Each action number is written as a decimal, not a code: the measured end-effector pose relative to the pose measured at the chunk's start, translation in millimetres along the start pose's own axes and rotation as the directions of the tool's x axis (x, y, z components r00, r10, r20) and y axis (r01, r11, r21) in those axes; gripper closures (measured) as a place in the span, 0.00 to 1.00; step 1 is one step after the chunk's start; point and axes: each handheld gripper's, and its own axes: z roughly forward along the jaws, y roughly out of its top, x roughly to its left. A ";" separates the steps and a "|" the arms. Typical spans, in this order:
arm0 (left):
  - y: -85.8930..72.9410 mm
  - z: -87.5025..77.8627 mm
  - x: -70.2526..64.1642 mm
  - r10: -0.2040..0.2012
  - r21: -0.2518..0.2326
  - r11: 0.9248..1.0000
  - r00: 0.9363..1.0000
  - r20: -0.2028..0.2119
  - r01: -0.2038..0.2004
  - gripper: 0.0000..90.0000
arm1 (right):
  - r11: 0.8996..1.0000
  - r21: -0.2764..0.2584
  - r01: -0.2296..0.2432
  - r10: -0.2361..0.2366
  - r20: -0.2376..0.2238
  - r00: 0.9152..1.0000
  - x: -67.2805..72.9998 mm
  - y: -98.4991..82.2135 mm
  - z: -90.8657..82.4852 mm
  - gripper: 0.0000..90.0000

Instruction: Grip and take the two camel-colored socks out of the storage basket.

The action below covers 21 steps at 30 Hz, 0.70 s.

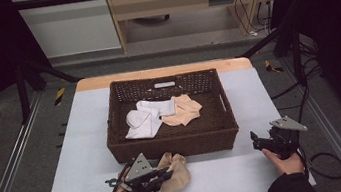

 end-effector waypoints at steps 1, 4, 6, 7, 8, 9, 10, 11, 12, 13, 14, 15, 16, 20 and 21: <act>-2.3 2.3 1.5 0.000 0.007 1.000 1.000 -0.004 0.000 0.90 | 1.000 0.001 0.003 -0.003 0.001 1.000 0.0 -0.1 0.3 0.08; -6.4 7.0 5.3 -0.004 0.025 1.000 1.000 -0.014 0.005 0.87 | 1.000 0.003 0.006 -0.006 0.003 1.000 0.0 -0.3 0.6 0.08; -7.6 7.2 7.1 0.002 0.030 1.000 1.000 -0.027 -0.001 0.81 | 1.000 0.004 0.009 -0.009 0.004 1.000 0.1 -0.5 0.8 0.08; -8.3 7.0 7.5 0.000 0.025 1.000 0.999 -0.034 0.000 0.78 | 1.000 0.005 0.011 -0.011 0.005 1.000 0.1 -0.7 0.9 0.08; -9.2 6.4 8.2 0.004 0.026 1.000 0.999 -0.037 -0.003 0.76 | 1.000 0.007 0.010 -0.010 0.005 1.000 0.2 -0.8 1.0 0.08; -9.9 6.2 8.1 -0.001 0.021 1.000 0.999 -0.040 0.002 0.72 | 1.000 0.008 0.012 -0.012 0.006 1.000 0.3 -0.9 1.2 0.08; -10.4 5.5 8.1 -0.006 0.018 1.000 0.999 -0.047 0.007 0.69 | 1.000 0.008 0.010 -0.010 0.006 1.000 0.5 -0.9 1.0 0.08; -10.7 4.5 8.2 -0.011 0.012 1.000 0.998 -0.056 0.011 0.65 | 1.000 0.006 0.011 -0.011 0.006 1.000 0.3 -0.9 0.8 0.08; -10.9 3.5 8.0 -0.015 0.000 1.000 0.998 -0.066 0.015 0.60 | 1.000 0.004 0.009 -0.009 0.007 1.000 0.3 -0.9 0.6 0.08; -11.1 1.9 8.0 -0.009 -0.005 1.000 0.997 -0.078 0.008 0.56 | 1.000 0.004 0.007 -0.007 0.007 1.000 0.1 -1.0 0.3 0.08; -11.5 0.3 8.0 -0.006 -0.011 1.000 0.996 -0.090 0.005 0.54 | 1.000 0.002 0.010 -0.010 0.009 1.000 -0.4 -1.2 0.2 0.08; -12.2 -1.2 7.9 -0.009 -0.021 1.000 0.995 -0.099 0.007 0.50 | 1.000 0.002 0.010 -0.010 0.010 1.000 -0.7 -1.4 0.2 0.08; -13.0 -3.4 8.3 -0.011 -0.024 1.000 0.994 -0.105 0.009 0.48 | 1.000 0.005 0.004 -0.004 0.008 1.000 -0.6 -1.4 0.1 0.08; -17.6 -14.4 12.3 -0.032 -0.050 0.998 0.990 -0.140 0.026 0.42 | 1.000 0.004 0.008 -0.008 0.009 1.000 -0.7 -1.6 -0.2 0.08; -18.6 -16.7 13.6 -0.041 -0.057 0.998 0.988 -0.147 0.033 0.41 | 1.000 0.003 0.008 -0.008 0.010 1.000 -0.9 -1.6 -0.1 0.08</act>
